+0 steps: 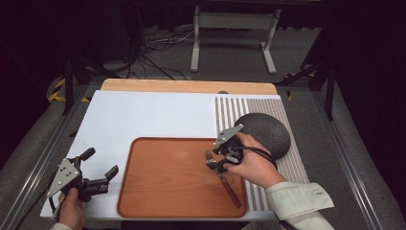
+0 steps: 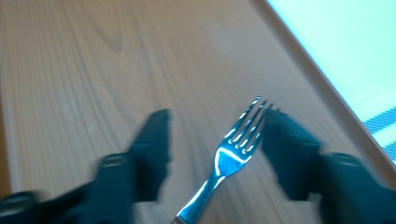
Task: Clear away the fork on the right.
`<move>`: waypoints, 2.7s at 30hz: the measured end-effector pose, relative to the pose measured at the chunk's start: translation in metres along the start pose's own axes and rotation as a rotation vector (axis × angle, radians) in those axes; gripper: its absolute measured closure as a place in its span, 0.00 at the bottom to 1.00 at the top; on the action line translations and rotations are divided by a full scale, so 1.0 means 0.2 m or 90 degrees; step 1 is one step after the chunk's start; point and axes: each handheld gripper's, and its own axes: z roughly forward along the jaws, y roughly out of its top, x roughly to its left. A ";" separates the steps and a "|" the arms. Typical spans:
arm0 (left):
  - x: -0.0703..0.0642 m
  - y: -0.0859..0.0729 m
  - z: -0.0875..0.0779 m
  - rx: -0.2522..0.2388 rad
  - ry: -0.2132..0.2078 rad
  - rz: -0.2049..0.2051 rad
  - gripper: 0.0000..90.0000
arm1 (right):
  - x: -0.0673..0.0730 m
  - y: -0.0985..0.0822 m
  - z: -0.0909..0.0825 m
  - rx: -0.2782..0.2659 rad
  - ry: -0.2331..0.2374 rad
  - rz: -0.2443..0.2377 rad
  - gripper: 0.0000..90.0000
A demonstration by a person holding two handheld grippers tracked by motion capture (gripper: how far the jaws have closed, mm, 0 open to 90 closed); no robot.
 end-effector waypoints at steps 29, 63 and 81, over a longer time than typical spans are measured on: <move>0.00 0.00 0.00 0.000 -0.001 0.002 0.00 | -0.03 -0.01 0.25 0.009 -0.007 -0.030 1.00; 0.00 -0.01 0.01 0.002 -0.004 -0.002 0.00 | -0.11 -0.05 0.24 0.029 -0.061 -0.009 1.00; 0.00 -0.01 0.00 0.002 -0.003 -0.002 0.00 | -0.19 -0.12 0.18 0.041 -0.101 0.029 1.00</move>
